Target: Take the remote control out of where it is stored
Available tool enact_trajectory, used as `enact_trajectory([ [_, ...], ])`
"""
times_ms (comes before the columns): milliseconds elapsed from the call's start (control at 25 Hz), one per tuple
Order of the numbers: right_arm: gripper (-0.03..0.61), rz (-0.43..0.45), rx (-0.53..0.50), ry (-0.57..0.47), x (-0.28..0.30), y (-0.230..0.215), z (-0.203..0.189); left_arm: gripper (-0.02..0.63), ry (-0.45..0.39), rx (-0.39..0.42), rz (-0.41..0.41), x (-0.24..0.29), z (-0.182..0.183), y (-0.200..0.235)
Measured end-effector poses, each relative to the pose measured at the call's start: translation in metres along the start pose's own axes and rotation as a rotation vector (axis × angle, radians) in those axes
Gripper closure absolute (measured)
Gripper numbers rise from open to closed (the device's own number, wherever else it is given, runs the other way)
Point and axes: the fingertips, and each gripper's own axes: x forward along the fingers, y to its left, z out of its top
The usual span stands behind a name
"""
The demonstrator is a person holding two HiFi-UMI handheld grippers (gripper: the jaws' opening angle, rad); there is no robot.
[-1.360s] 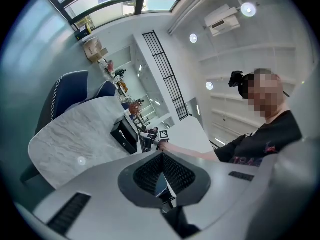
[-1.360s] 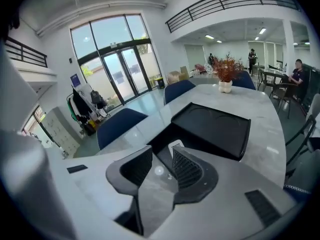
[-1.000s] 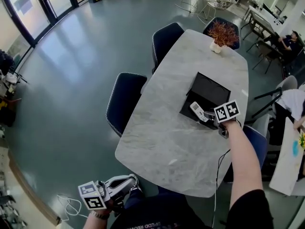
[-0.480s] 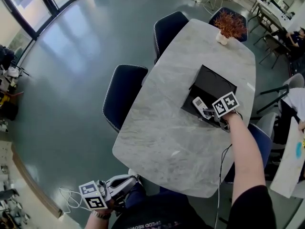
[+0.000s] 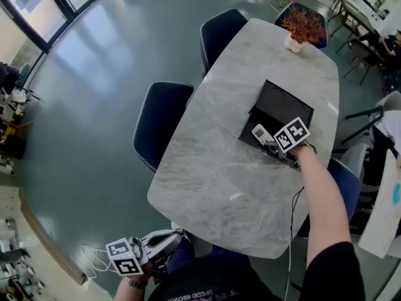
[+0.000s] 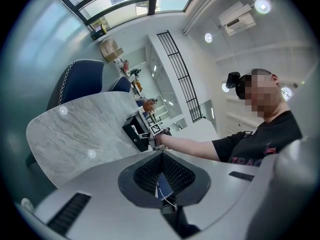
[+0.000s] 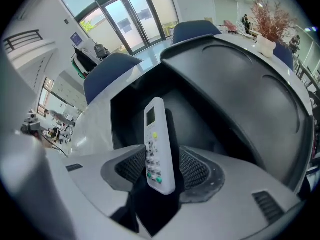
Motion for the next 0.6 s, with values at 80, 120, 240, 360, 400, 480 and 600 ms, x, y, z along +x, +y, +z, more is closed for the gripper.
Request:
enact_trajectory([
  [80, 0.383, -0.004, -0.018, 0.015, 0.002, 0.001, 0.0, 0.611, 0.003, 0.0, 0.0, 0.001, 0.0, 0.0],
  [120, 0.383, -0.005, -0.022, 0.02, 0.002, 0.001, -0.001, 0.611, 0.004, 0.001, 0.0, 0.001, 0.0, 0.0],
  [240, 0.385, -0.026, -0.061, 0.03, 0.002, 0.003, 0.001, 0.611, 0.007, -0.004, 0.004, 0.003, 0.0, 0.002],
  [360, 0.387, -0.045, -0.107, 0.049, 0.003, 0.007, 0.004, 0.611, 0.014, -0.007, 0.004, 0.003, -0.001, 0.002],
  [400, 0.387, -0.047, -0.121, 0.056, 0.003, 0.008, 0.005, 0.611, 0.015, -0.007, 0.002, 0.004, -0.001, 0.002],
  [480, 0.389, -0.051, -0.154, 0.069, 0.005, 0.01, 0.007, 0.611, 0.018, -0.006, 0.0, 0.006, -0.001, 0.002],
  [600, 0.46, -0.07, -0.21, 0.083, 0.009, 0.014, 0.009, 0.611, 0.02, -0.006, 0.001, 0.006, 0.0, 0.002],
])
